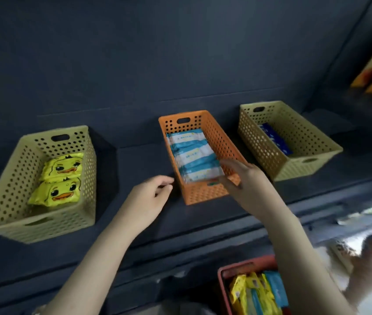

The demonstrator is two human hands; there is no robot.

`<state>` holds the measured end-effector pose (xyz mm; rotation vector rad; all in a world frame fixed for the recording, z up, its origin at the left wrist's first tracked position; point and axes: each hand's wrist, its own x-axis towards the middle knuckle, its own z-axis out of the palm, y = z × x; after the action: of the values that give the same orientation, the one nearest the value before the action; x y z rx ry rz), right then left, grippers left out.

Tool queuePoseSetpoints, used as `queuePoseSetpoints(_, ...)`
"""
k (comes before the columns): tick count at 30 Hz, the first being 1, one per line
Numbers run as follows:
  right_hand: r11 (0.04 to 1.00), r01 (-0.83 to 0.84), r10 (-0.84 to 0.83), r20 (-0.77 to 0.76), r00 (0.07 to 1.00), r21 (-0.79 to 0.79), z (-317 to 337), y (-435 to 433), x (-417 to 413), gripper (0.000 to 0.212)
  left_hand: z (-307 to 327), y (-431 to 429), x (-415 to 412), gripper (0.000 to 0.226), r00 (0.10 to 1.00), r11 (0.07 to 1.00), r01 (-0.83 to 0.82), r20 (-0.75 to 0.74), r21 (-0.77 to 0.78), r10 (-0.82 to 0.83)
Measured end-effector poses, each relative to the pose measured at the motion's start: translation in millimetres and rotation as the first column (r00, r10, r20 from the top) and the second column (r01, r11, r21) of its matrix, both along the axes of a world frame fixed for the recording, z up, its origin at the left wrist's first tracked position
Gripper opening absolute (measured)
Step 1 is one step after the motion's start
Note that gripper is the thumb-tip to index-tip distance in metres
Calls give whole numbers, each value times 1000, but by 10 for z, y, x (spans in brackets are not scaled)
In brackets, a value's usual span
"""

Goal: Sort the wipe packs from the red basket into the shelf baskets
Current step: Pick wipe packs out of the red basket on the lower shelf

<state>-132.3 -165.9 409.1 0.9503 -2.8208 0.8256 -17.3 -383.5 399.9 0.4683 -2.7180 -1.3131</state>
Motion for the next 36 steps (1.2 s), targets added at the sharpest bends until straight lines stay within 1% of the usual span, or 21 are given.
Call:
queuePoseSetpoints(2, 997, 63, -63, 11, 998, -50, -49, 232, 497, 41, -61, 152, 424, 21, 998, 998, 40, -44, 45, -38)
queuePoseSetpoints(3, 993, 101, -98, 42, 994, -55, -102, 347, 773, 40, -107, 228, 645, 20, 998, 996, 58, -43, 71, -56)
queuePoseSetpoints(7, 973, 218, -198, 227, 954, -70, -457, 832, 1832, 32, -450, 566, 1434, 19, 997, 978, 73, 13, 194, -77)
queuePoseSetpoints(10, 961, 270, -269, 379, 885, 51, -714, 1229, 2395, 30, -771, 920, 1883, 18, 992, 956, 21, 109, 293, -56)
queuePoseSetpoints(13, 931, 356, -346, 482, 805, 74, -1000, 1656, 2720, 26, -1107, 1310, 2125, 22, 975, 918, -42, 216, 394, -48)
queuePoseSetpoints(16, 888, 441, -437, 548, 713, 135, -1276, 2136, 2880, 23, -1365, 1691, 2185, 20, 951, 890, -41, 292, 454, -105)
queuePoseSetpoints(20, 794, 592, -550, 581, 600, 141, -1572, 2661, 2704, 16, -1672, 2182, 1997, 17, 907, 871, -45, 386, 488, -169)
queuePoseSetpoints(23, 729, 671, -551, 698, 457, 137, -1875, 2977, 2395, 14, -1928, 2540, 1716, 15, 866, 870, -79, 465, 487, -182)
queuePoseSetpoints(25, 700, 692, -540, 765, 353, 175, -2122, 3193, 2134, 14, -2100, 2792, 1479, 15, 839, 872, -145, 525, 467, -142)
queuePoseSetpoints(26, 701, 684, -543, 775, 325, 204, -2272, 3307, 1978, 16, -2214, 2920, 1347, 16, 824, 866, -187, 554, 463, -118)
queuePoseSetpoints(28, 721, 655, -533, 784, 317, 226, -2575, 3479, 1636, 14, -2491, 3168, 1076, 17, 787, 849, -274, 613, 453, -73)
queuePoseSetpoints(31, 756, 595, -554, 751, 359, 273, -3149, 3653, 1099, 16, -3089, 3500, 663, 20, 745, 842, -333, 666, 424, -41)
queuePoseSetpoints(34, 759, 581, -566, 739, 365, 294, -3867, 3763, 646, 25, -3860, 3787, 222, 23, 743, 886, -286, 669, 364, -35)
queuePoseSetpoints(36, 750, 580, -586, 726, 361, 317, -4399, 3794, 393, 36, -4372, 3968, -113, 24, 751, 918, -209, 657, 336, -70)
